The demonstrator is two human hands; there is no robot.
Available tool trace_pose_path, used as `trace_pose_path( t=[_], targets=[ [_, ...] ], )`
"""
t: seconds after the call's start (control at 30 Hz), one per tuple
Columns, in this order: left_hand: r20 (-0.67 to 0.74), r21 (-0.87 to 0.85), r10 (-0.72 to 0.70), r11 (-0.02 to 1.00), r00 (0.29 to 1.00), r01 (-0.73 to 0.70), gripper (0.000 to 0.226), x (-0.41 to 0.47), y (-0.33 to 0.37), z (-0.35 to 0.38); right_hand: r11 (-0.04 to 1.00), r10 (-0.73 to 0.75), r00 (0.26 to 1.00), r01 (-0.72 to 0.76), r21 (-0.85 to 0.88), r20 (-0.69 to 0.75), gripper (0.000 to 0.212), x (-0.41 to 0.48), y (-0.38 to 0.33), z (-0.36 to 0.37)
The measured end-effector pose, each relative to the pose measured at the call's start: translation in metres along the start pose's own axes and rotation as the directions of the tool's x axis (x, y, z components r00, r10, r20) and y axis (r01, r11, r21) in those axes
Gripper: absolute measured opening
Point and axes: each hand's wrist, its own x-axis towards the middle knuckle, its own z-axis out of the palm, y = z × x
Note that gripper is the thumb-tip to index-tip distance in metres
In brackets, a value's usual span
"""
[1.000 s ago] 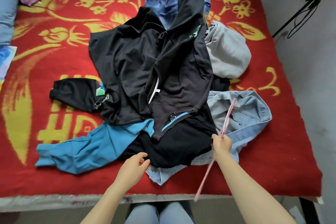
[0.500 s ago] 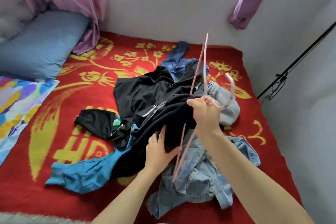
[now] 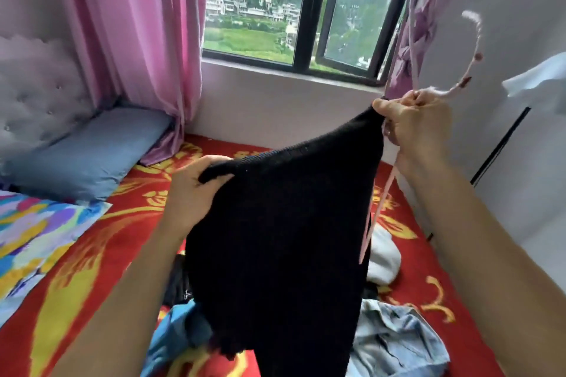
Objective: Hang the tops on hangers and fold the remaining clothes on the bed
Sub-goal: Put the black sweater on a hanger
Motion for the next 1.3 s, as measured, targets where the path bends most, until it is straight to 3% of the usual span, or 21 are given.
trace_pose_path(
  t=[0.07, 0.13, 0.23, 0.37, 0.5, 0.67, 0.73, 0.83, 0.97, 1.07, 1.17, 1.3],
  targets=[
    [0.144, 0.026, 0.008, 1.000, 0.989, -0.012, 0.046, 0.012, 0.005, -0.013, 0.995, 0.005, 0.999, -0.001, -0.097, 0.046, 0.047, 0.000, 0.010, -0.006],
    [0.233, 0.092, -0.024, 0.996, 0.972, 0.003, 0.030, 0.014, -0.003, -0.015, 0.977, 0.052, 0.992, -0.027, -0.212, 0.111, 0.046, -0.004, 0.028, -0.010],
    [0.345, 0.129, -0.147, 0.986, 0.927, 0.108, 0.034, -0.001, -0.034, -0.007, 0.922, 0.278, 0.937, -0.198, -0.333, 0.211, 0.048, -0.016, 0.076, -0.022],
    [0.493, 0.176, -0.375, 0.927, 0.785, 0.332, 0.032, -0.044, -0.088, 0.013, 0.716, 0.569, 0.797, -0.359, -0.599, 0.203, 0.038, -0.046, 0.153, -0.042],
    [0.484, 0.173, -0.535, 0.834, 0.692, 0.524, 0.028, -0.096, -0.121, 0.025, 0.598, 0.708, 0.676, -0.422, -0.682, 0.203, 0.044, -0.089, 0.207, -0.057],
    [0.364, 0.192, -0.572, 0.818, 0.735, 0.541, 0.016, -0.131, -0.143, 0.025, 0.542, 0.776, 0.565, -0.371, -0.754, 0.280, 0.040, -0.119, 0.230, -0.064],
    [0.379, 0.137, -0.600, 0.789, 0.704, 0.599, 0.025, -0.138, -0.133, 0.024, 0.556, 0.747, 0.586, -0.294, -0.777, 0.313, 0.045, -0.121, 0.233, -0.064],
    [0.445, 0.080, -0.607, 0.759, 0.658, 0.646, 0.040, -0.140, -0.119, 0.024, 0.632, 0.583, 0.710, -0.093, -0.769, 0.394, 0.043, -0.109, 0.226, -0.074],
    [0.443, 0.011, -0.573, 0.773, 0.690, 0.634, 0.063, -0.138, -0.113, 0.021, 0.727, 0.504, 0.737, -0.081, -0.682, 0.450, 0.022, -0.090, 0.193, -0.093],
    [0.439, -0.047, -0.550, 0.776, 0.711, 0.629, 0.049, -0.134, -0.105, 0.021, 0.807, 0.460, 0.740, -0.118, -0.579, 0.491, 0.021, -0.080, 0.181, -0.110],
    [0.433, -0.080, -0.567, 0.750, 0.701, 0.656, 0.024, -0.134, -0.103, 0.021, 0.776, 0.505, 0.737, -0.161, -0.609, 0.449, 0.026, -0.068, 0.180, -0.129],
    [0.411, -0.081, -0.592, 0.734, 0.693, 0.675, 0.022, -0.134, -0.106, 0.023, 0.763, 0.559, 0.690, -0.211, -0.611, 0.460, 0.022, -0.061, 0.171, -0.150]
  ],
)
